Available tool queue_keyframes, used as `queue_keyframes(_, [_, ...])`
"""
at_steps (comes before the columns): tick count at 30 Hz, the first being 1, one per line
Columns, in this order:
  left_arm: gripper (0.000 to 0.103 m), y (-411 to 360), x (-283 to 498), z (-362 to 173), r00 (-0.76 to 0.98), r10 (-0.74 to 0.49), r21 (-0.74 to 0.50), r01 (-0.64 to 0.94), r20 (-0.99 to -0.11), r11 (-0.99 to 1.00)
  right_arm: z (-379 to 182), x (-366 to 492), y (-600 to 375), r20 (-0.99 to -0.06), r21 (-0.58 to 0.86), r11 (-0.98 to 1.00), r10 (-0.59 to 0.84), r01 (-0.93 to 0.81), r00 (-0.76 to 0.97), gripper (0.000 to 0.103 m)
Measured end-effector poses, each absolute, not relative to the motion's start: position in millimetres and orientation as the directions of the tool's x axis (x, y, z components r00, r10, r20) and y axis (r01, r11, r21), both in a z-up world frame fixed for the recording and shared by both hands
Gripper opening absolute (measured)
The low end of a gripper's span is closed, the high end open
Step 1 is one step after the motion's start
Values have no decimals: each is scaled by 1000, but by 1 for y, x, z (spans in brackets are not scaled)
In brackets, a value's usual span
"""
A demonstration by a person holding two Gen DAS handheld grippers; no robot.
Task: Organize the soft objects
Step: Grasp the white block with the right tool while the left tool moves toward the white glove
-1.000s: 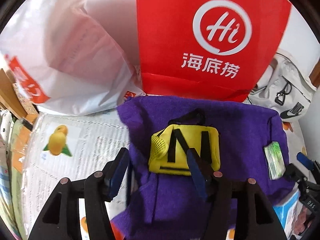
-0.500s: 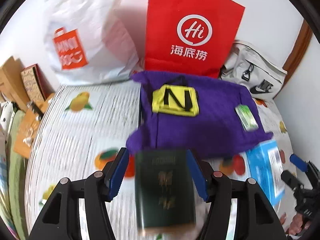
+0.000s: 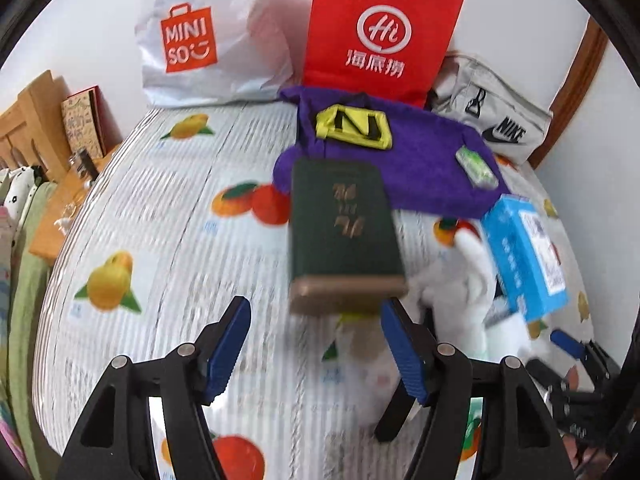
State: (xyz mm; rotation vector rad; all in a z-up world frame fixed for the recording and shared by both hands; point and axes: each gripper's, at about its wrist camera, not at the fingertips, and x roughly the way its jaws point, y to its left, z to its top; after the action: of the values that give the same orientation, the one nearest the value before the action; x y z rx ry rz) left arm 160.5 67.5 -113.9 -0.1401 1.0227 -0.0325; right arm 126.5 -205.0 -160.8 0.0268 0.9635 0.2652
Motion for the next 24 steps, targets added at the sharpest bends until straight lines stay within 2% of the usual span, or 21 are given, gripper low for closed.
queue_keyframes(7, [66,55,137,-132,511,-107,-129,-7,-853,992,-191,137,-196,-822,183,956,276,-228,498,79])
queue_keyframes(8, [66,52,136,-134,509,-116,-134,1,-853,991,-192,136,-194,-816,175,957,271,-229,510,74])
queue_keyframes(9, [66,47,135,-137,507,-130,-143,14,-852,990,-191,135,-194,-807,161,960,262,-230,529,63])
queue_keyframes(11, [66,36,134,-141,503,-150,-149,42,-851,988,-190,132,-195,-804,155,958,264,-240,533,51])
queue_keyframes(18, [66,-3,140,-145,511,-204,-154,138,-835,978,-179,106,-217,-777,181,955,285,-235,561,50])
queue_keyframes(24, [66,-30,151,-149,508,-248,-180,180,-825,967,-172,86,-239,-760,154,967,247,-202,602,50])
